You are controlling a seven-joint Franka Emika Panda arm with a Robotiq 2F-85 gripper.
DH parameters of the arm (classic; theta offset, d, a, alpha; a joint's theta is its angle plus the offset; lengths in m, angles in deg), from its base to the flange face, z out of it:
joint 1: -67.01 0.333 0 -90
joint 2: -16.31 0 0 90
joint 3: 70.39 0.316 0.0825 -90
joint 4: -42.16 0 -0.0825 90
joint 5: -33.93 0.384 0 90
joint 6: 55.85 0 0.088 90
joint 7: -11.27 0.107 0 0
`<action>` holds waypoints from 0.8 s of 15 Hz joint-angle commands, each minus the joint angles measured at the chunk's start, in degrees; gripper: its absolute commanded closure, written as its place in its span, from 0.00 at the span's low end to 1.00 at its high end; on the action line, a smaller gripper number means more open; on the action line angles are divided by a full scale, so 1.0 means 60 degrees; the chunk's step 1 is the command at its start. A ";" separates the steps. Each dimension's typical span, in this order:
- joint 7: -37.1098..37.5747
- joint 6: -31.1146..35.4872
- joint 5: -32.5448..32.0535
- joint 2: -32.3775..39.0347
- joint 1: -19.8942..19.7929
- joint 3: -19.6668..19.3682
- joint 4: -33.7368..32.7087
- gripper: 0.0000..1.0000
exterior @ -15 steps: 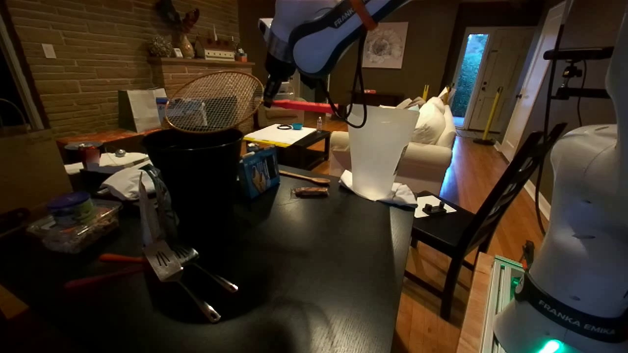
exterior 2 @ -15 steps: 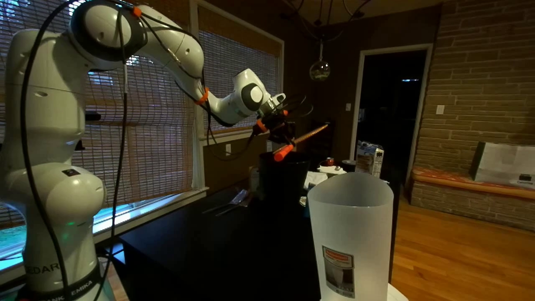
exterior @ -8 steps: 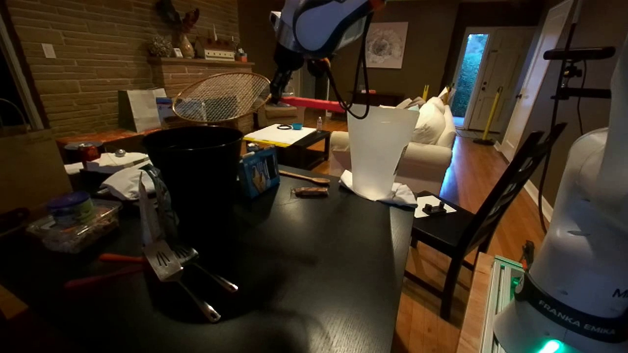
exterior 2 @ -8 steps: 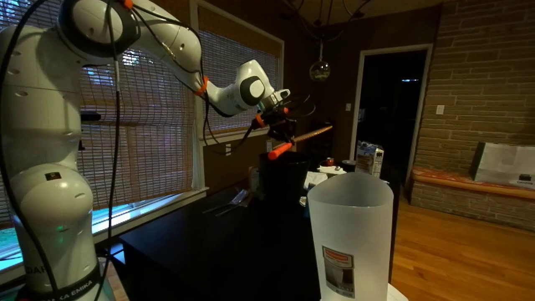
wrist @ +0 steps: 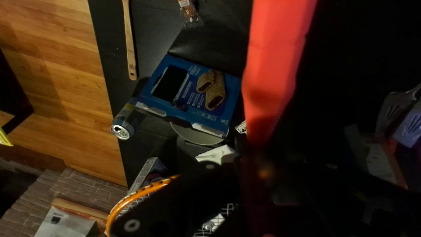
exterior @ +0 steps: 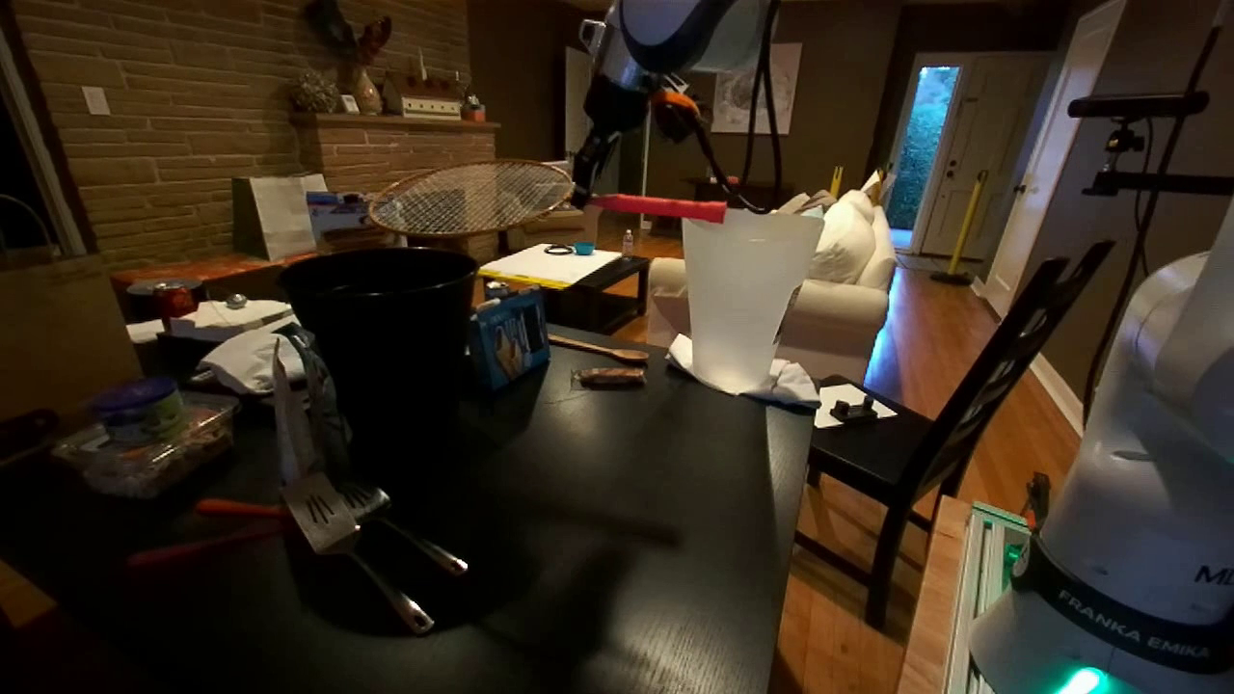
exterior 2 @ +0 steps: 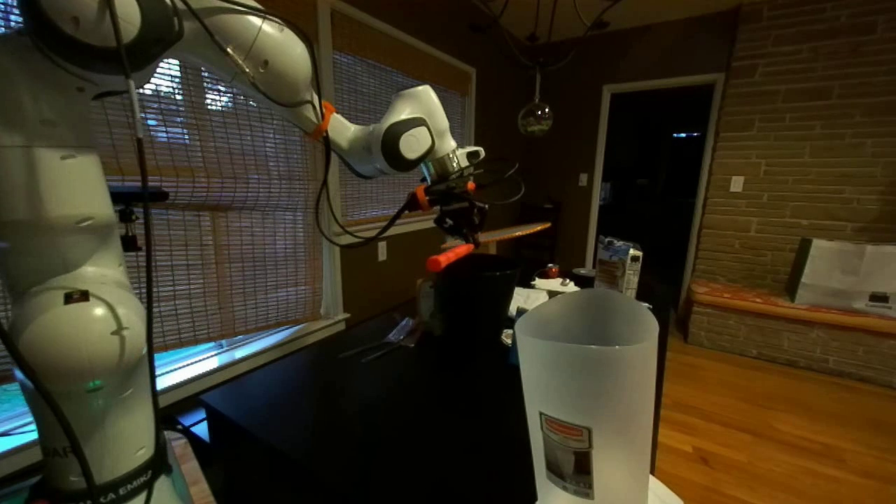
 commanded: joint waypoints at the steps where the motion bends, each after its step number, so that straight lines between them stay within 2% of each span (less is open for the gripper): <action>1: -0.0888 -0.0053 0.0836 -0.1462 -0.0105 -0.0109 0.1578 0.97; 4: -0.1386 -0.0174 0.1228 -0.2260 0.0028 -0.0421 0.2423 0.97; 12: -0.1249 -0.1862 0.0118 -0.3508 -0.0505 -0.0787 0.3995 0.97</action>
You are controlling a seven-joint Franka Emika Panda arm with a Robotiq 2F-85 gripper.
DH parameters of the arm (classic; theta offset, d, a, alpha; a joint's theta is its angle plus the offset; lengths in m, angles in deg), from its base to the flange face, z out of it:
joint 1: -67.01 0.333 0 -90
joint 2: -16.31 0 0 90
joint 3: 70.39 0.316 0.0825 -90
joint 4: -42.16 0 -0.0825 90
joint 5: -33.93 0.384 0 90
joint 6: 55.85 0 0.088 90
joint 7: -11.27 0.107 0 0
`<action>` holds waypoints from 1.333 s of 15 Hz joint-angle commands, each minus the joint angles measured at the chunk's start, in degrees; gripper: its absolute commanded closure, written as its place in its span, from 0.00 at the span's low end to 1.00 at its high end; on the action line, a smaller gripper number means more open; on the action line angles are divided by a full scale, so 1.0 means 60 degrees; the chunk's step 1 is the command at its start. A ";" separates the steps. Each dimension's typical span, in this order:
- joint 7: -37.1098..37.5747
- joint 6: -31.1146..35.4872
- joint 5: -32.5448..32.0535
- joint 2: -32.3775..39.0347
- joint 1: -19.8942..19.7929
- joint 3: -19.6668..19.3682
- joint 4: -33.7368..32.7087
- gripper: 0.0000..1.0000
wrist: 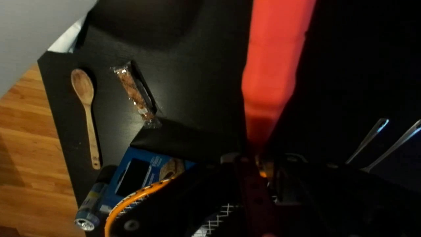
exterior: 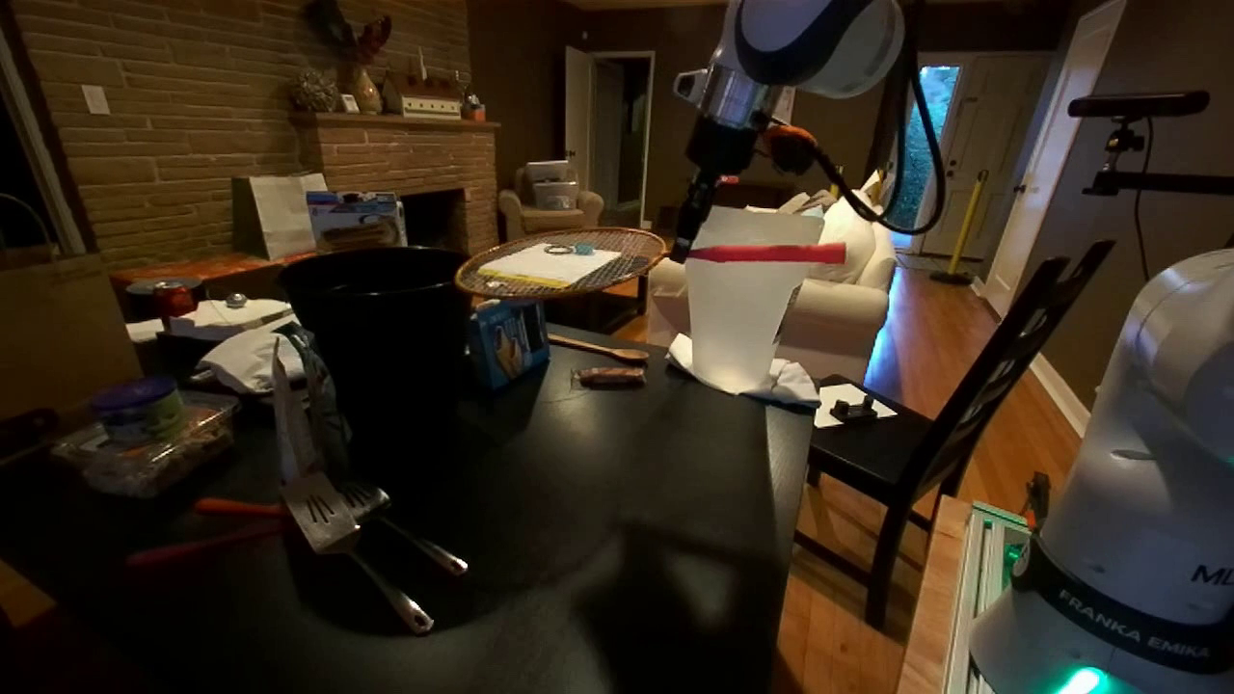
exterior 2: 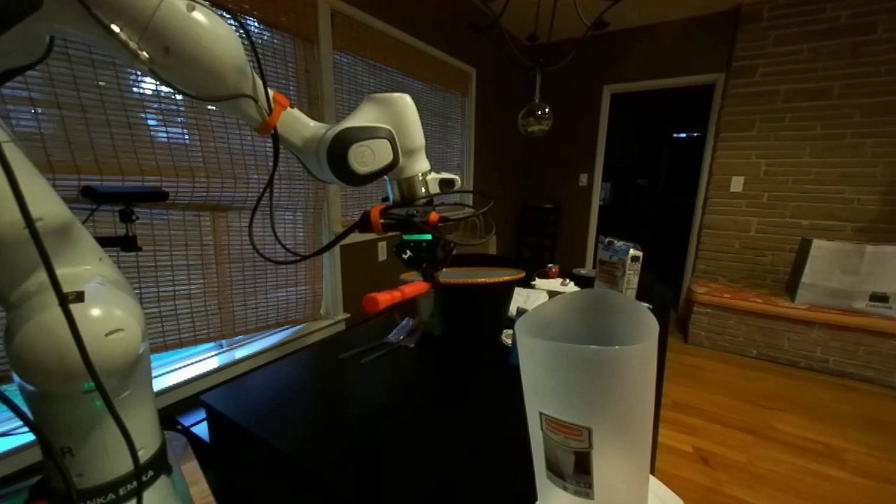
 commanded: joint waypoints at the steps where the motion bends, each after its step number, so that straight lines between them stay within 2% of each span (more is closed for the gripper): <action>1: -0.0180 -0.0514 -0.0530 -0.0762 -0.0239 -0.0112 0.0774 0.97; 9: -0.0338 -0.0762 -0.0636 -0.0733 -0.0349 -0.0433 0.1358 0.97; 15: -0.0499 0.0094 -0.0733 -0.0188 -0.0478 -0.0605 0.2244 0.97; 19: -0.0784 0.1395 -0.0626 0.0332 -0.0376 -0.0710 0.2886 0.97; 20: -0.0885 0.1487 -0.0522 0.0722 -0.0315 -0.0736 0.2626 0.97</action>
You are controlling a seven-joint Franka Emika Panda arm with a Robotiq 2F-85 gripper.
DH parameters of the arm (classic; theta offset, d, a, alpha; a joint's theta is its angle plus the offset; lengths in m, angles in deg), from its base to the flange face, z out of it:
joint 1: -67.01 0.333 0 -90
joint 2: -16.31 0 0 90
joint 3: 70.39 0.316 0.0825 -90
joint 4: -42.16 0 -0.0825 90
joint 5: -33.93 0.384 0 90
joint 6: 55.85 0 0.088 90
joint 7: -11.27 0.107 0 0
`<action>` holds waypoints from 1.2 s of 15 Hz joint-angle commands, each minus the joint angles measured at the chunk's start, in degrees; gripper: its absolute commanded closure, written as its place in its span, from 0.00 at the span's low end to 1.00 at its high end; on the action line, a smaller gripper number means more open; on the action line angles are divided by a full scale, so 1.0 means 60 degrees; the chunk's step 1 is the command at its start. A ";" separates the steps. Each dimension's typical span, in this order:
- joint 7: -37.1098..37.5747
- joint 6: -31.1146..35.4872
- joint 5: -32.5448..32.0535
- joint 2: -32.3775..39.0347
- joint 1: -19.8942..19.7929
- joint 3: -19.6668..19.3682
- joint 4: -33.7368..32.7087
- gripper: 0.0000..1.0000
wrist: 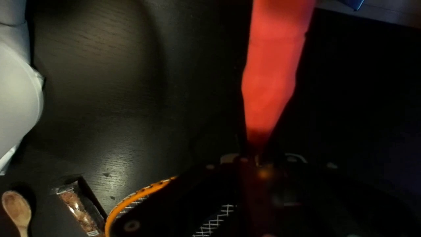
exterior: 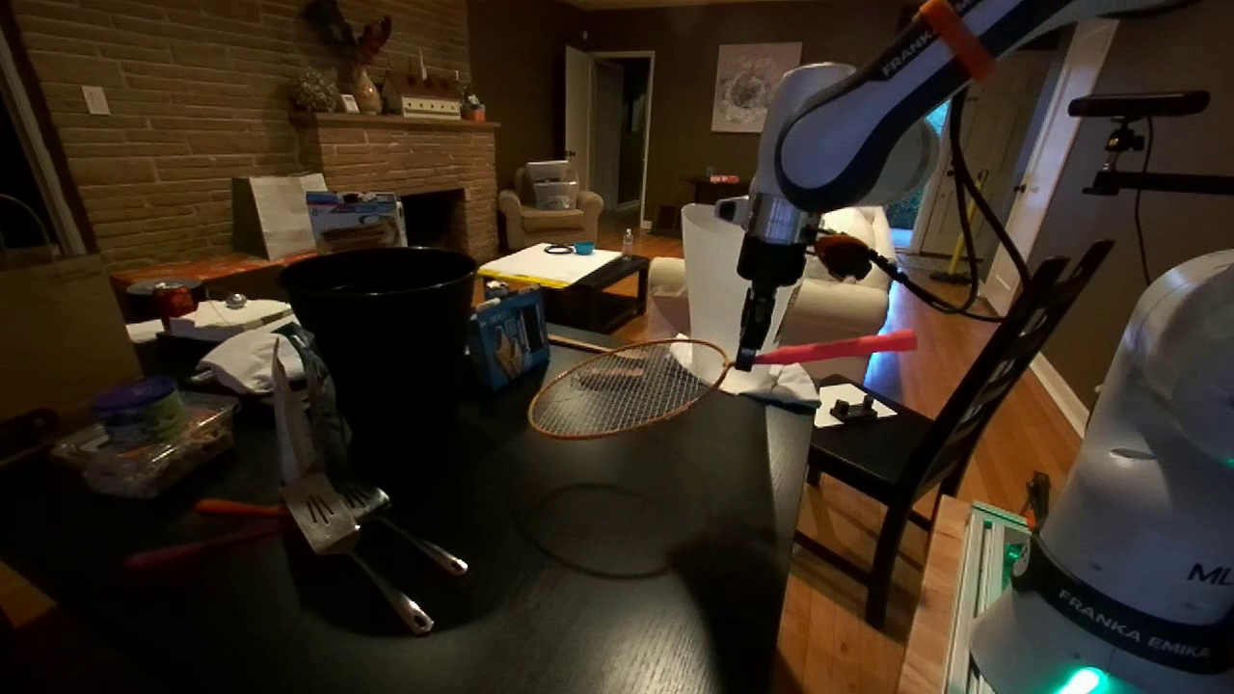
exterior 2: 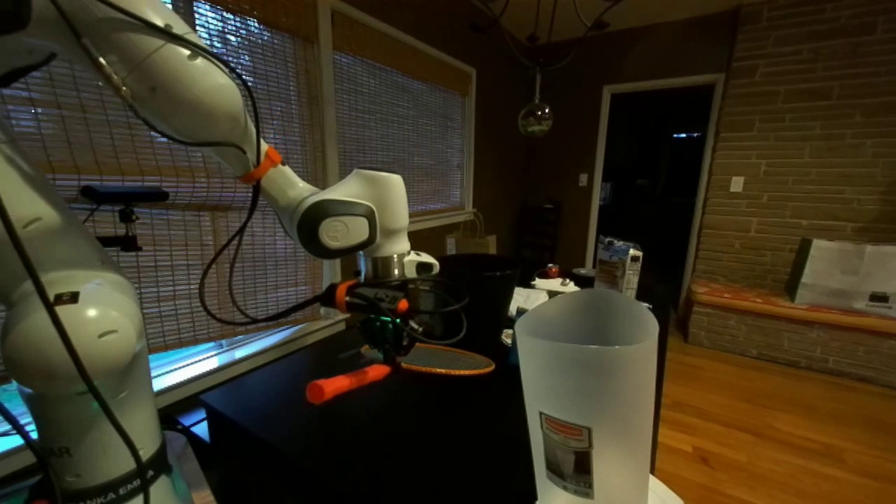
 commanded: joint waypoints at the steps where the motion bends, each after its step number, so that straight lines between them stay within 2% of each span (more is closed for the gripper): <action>1: -0.0381 0.1008 0.0017 0.0747 0.0050 -0.0092 0.0092 0.97; 5: -0.0386 0.1655 -0.0042 0.1511 -0.0039 0.0018 0.0110 0.97; 18: 0.0106 0.2329 -0.0228 0.3117 -0.0302 0.0396 0.0111 0.97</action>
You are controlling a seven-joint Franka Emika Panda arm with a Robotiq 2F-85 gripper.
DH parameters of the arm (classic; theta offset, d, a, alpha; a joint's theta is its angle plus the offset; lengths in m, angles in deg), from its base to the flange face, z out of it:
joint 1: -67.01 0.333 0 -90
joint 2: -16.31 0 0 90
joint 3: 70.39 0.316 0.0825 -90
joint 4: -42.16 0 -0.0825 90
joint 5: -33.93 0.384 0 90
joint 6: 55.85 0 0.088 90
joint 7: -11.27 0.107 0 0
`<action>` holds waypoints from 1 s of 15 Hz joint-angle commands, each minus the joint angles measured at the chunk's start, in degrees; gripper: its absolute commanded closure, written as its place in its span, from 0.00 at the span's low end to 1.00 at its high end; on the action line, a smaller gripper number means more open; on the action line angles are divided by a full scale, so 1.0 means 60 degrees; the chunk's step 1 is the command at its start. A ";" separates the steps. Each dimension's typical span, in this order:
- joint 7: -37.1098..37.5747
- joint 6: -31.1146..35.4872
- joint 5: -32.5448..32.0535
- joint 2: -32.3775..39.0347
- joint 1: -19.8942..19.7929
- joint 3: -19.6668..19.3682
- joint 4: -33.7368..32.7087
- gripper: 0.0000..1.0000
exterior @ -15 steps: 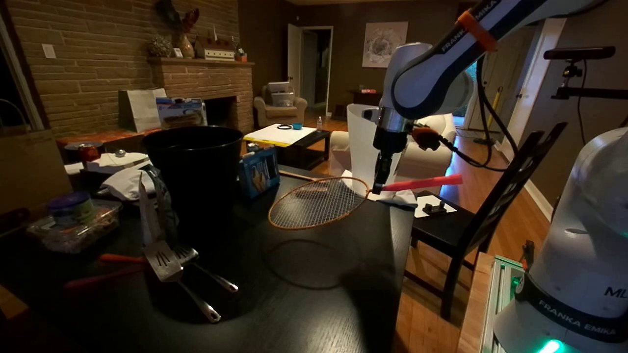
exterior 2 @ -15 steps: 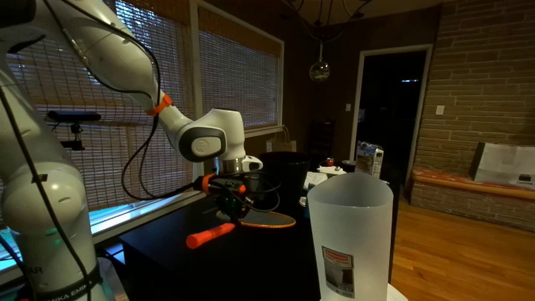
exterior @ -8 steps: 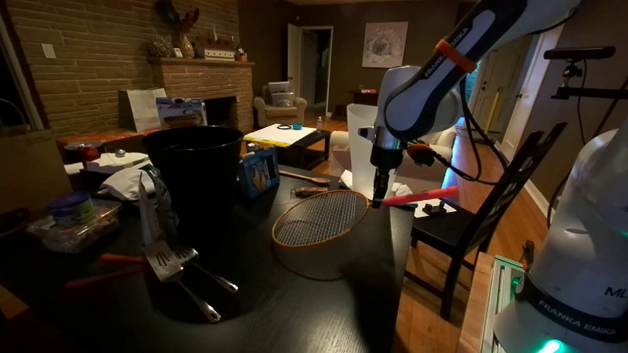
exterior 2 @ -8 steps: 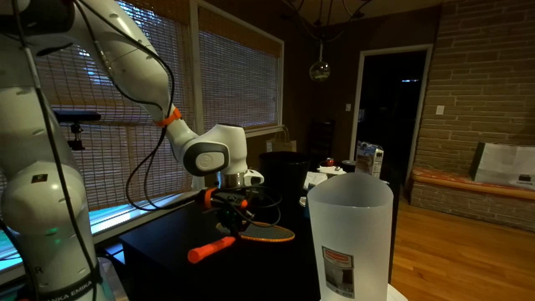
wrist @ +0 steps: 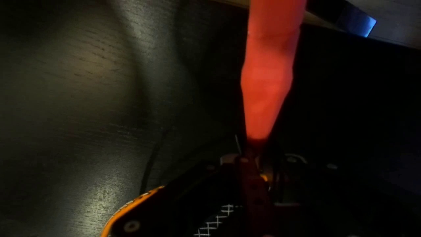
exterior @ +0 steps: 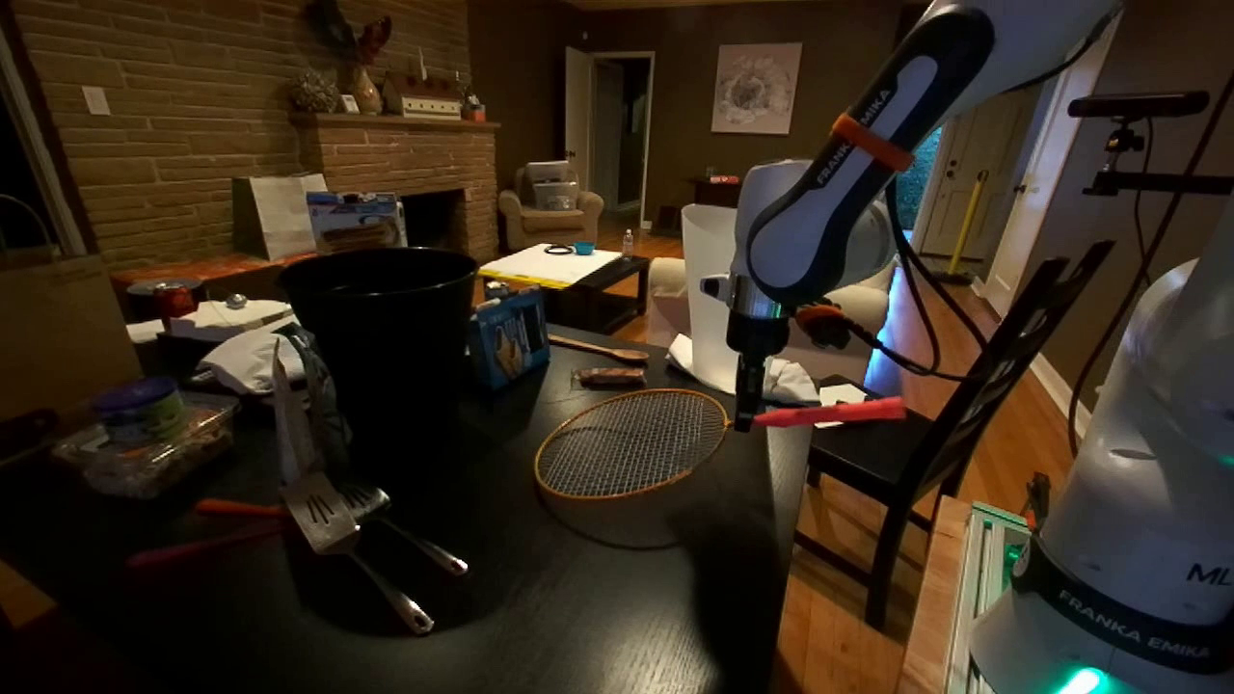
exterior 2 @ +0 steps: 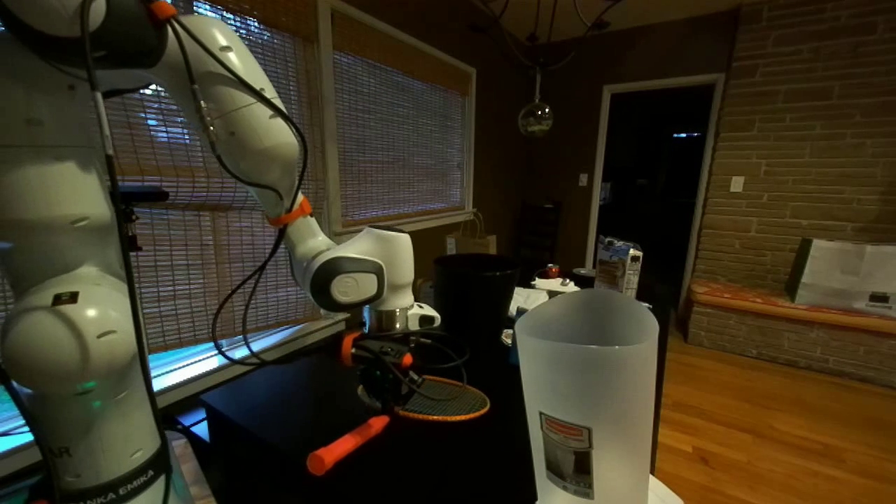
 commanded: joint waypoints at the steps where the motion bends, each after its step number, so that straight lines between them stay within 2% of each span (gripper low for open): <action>1: 0.0336 0.0367 -0.0256 0.0455 -0.0242 0.0247 0.0000 0.97; 15: 0.2042 0.0888 -0.0539 0.1676 -0.0255 0.0643 -0.0007 0.97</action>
